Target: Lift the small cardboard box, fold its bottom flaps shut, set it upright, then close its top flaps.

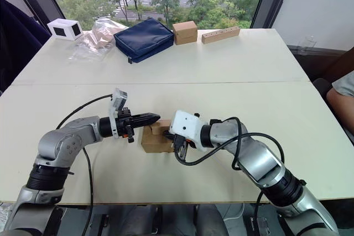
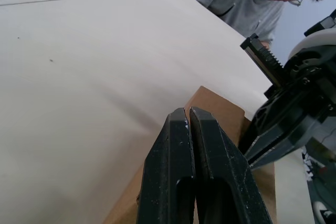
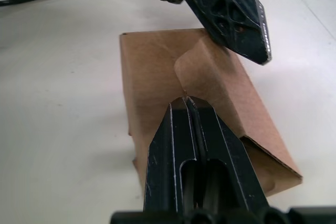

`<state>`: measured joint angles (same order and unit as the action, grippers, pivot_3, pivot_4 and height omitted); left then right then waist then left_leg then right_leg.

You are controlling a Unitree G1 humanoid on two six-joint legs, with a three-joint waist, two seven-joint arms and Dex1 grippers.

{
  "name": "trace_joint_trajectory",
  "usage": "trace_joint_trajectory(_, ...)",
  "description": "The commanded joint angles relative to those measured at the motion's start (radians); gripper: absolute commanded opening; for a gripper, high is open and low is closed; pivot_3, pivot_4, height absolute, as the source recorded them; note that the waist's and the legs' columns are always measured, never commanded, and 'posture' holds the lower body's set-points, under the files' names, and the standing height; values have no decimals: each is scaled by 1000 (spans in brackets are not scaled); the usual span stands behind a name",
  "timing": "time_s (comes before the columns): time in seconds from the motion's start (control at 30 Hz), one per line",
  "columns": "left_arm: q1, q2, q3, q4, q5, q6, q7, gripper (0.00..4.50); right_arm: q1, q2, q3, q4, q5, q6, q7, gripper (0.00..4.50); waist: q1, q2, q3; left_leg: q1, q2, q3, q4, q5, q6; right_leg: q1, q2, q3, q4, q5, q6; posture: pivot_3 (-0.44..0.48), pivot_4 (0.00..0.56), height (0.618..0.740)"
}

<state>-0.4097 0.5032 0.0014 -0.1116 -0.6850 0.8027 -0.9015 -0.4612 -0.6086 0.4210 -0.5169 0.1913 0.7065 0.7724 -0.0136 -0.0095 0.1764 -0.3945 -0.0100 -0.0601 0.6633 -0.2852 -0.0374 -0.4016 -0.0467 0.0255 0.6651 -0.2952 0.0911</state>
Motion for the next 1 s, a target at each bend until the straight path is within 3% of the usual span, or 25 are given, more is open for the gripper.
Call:
trace_joint_trajectory(0.03, -12, 8, 12, -32, -8, -8, -6, 84, -14, 6, -4, 10, -20, -14, -4, 0, 0, 0, 0, 0, 0, 0, 0, 0, 0, 0, 0, 0, 0, 0, 0, 0, 150, 740)
trace_joint_trajectory(0.4, -6, 59, -52, -50, 73, -76, -60, 84, -10, 4, -20, -5, -2, 3, 18, 0, 0, 0, 0, 0, 0, 0, 0, 0, 0, 0, 0, 0, 0, 0, 0, 0, 150, 740)
trace_joint_trajectory(0.77, 14, 82, -138, -62, 194, -193, -87, 84, 30, 24, -179, -97, 205, 130, 38, 0, 2, 0, 0, 0, 0, 0, 0, 0, 0, 1, 0, 0, 0, 0, 0, 0, 150, 740)
trace_joint_trajectory(0.87, 13, 65, -115, -58, 190, -199, -63, 84, 36, 24, -218, -89, 230, 138, 27, 0, 2, 0, 0, 1, 0, 0, 0, 0, 0, 1, 0, 0, 0, 0, 0, 0, 150, 740)
trace_joint_trajectory(1.0, -18, 24, -20, -95, 80, -109, -5, 84, 26, 47, -294, -72, 289, 151, 7, 0, 2, 0, 0, 0, 0, 0, 0, 0, 0, 1, 0, 0, 0, 0, 0, 0, 150, 740)
